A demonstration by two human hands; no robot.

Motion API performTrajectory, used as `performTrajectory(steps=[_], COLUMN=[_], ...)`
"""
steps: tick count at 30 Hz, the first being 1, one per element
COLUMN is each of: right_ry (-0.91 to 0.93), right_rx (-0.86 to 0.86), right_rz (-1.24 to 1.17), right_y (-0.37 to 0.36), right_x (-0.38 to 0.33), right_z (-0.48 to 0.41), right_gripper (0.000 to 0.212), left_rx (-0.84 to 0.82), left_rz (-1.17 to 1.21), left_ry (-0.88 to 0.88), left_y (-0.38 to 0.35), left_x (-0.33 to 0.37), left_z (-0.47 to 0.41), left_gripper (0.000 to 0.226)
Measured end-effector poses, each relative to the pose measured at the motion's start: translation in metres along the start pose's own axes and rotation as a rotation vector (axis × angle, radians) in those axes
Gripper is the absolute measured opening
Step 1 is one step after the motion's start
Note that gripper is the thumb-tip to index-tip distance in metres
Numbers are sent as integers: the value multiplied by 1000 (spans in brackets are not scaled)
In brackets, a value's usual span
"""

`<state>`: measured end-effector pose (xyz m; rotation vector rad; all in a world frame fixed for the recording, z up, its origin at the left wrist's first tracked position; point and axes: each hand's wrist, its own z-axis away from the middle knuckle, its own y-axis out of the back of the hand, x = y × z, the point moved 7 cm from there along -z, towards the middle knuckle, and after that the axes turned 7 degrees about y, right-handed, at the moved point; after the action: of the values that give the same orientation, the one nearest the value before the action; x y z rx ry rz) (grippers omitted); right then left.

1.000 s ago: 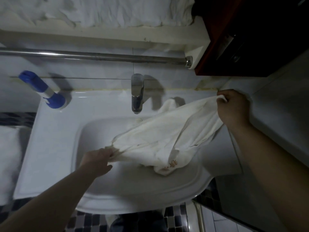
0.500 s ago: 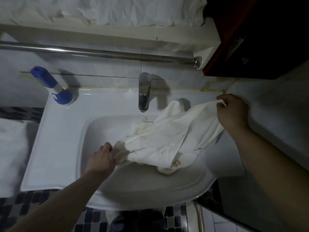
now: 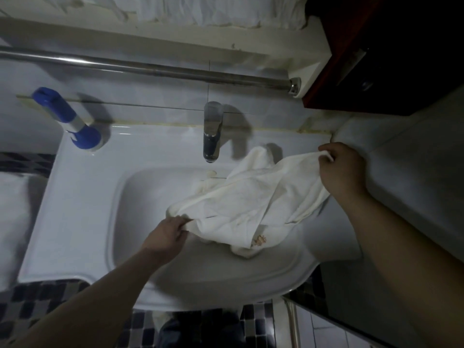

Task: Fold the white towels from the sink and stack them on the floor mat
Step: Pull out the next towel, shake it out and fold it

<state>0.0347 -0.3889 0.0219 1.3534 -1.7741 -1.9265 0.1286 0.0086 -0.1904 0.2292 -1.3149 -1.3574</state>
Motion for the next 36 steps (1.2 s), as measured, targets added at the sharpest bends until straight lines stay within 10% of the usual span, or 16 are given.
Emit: performTrajectory(steps=[8,16,21,26,36], right_ry=[-3,-1,51,81,65], right_rx=[96,198,167,163,165], right_rz=[-68,-151,-180,-156,-122], right_y=[27,76,91,93,100], right_x=[-19,-40,-58,-63,-53], right_z=[-14,-23,-19,-16,-11], right_gripper=[27,29,30,28,24], left_rx=[-193,-41,-24,-88,-99], left_rz=[-294,-812,-648,-445,-323], left_ry=[-183,6,-53,-114,338], left_y=[52,106,90,40,25], left_x=[2,-38,-30,-20,-45], left_z=[36,38,48,37,9], left_gripper=[29,17,10,58,42])
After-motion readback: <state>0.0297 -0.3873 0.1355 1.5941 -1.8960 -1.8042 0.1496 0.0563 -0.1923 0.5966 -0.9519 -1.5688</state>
